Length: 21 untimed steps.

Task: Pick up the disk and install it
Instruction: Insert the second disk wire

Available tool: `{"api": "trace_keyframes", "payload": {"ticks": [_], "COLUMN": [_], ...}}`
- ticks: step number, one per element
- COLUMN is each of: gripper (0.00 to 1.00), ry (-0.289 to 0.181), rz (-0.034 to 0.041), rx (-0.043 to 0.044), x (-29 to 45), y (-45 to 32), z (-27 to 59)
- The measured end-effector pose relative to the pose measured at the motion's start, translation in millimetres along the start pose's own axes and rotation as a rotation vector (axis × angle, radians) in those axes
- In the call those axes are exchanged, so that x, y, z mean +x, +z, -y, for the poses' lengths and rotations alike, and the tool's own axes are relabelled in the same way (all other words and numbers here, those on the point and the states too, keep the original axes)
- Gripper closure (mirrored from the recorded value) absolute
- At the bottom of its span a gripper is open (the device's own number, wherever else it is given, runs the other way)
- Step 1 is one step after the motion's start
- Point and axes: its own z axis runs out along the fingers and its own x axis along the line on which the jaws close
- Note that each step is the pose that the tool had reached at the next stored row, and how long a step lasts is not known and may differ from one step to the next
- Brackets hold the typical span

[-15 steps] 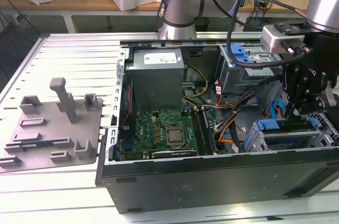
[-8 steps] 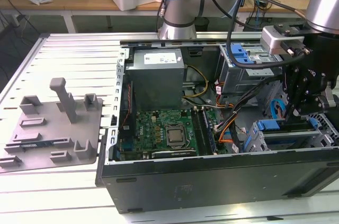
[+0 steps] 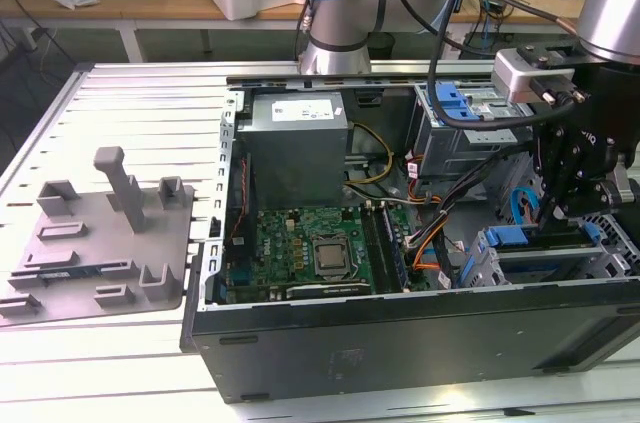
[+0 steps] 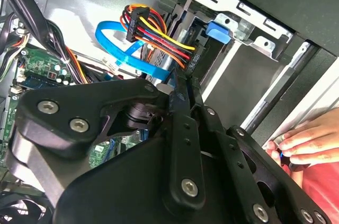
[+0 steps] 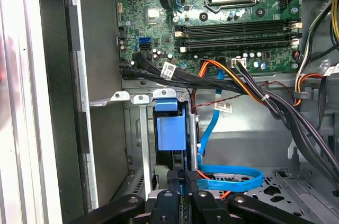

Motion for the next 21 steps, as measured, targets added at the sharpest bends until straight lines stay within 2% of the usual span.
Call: {"api": "trace_keyframes", "payload": {"ticks": [2, 4, 5, 6, 9, 13, 16, 17, 21], "gripper": [0.83, 0.71, 0.71, 0.64, 0.64, 0.64, 0.64, 0.64, 0.64], "ry": [0.0, 0.0, 0.0, 0.0, 0.0, 0.0, 0.0, 0.0, 0.0], "rz": [0.0001, 0.0001, 0.0, 0.0, 0.0003, -0.0001, -0.0003, 0.0, 0.0001], "rx": [0.0, 0.0, 0.0, 0.0001, 0.0, 0.0001, 0.0003, 0.0007, 0.0029], "x": [0.0, 0.0, 0.0, 0.0, -1.0, -9.8, -11.7, -11.6, -10.4], "y": [0.0, 0.0, 0.0, 0.0, 0.0, -1.4, -2.2, -3.5, -16.4], "z": [0.0, 0.0, 0.0, 0.0, -0.6, -4.2, -6.2, -6.7, -7.6]}}
